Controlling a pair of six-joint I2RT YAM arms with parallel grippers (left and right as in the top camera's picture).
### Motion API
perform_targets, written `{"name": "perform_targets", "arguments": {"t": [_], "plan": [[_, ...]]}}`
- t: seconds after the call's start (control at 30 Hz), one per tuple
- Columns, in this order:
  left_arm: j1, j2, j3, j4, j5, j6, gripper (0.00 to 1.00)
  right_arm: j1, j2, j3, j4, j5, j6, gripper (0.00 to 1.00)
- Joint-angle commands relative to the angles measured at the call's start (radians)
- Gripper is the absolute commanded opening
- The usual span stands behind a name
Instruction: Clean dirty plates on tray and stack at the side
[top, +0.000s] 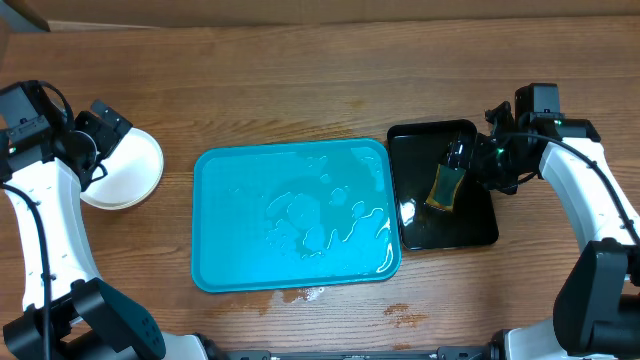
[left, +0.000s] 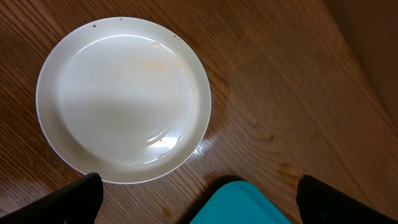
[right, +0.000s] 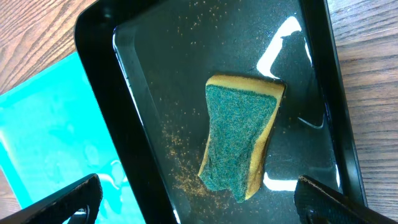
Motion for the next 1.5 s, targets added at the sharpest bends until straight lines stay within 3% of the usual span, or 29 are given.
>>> {"name": "perform_targets", "arguments": {"t": [0.0, 0.43, 1.03, 1.17, 1.47], "plan": [[-0.009, -0.001, 0.011, 0.000, 0.014, 0.009, 1.00, 0.002, -0.016, 0.017, 0.006, -0.006, -0.005, 1.00], [-0.009, -0.001, 0.011, 0.000, 0.014, 0.009, 1.00, 0.003, -0.082, 0.016, 0.005, -0.006, -0.005, 1.00], [-0.009, -0.001, 0.011, 0.000, 0.014, 0.009, 1.00, 0.003, -0.570, 0.016, 0.005, 0.000, -0.006, 1.00], [-0.009, -0.001, 0.011, 0.000, 0.014, 0.009, 1.00, 0.003, -0.687, 0.007, 0.005, 0.133, -0.005, 1.00], [-0.009, -0.001, 0.011, 0.000, 0.014, 0.009, 1.00, 0.003, -0.958, -0.102, 0.004, 0.157, -0.022, 1.00]]}}
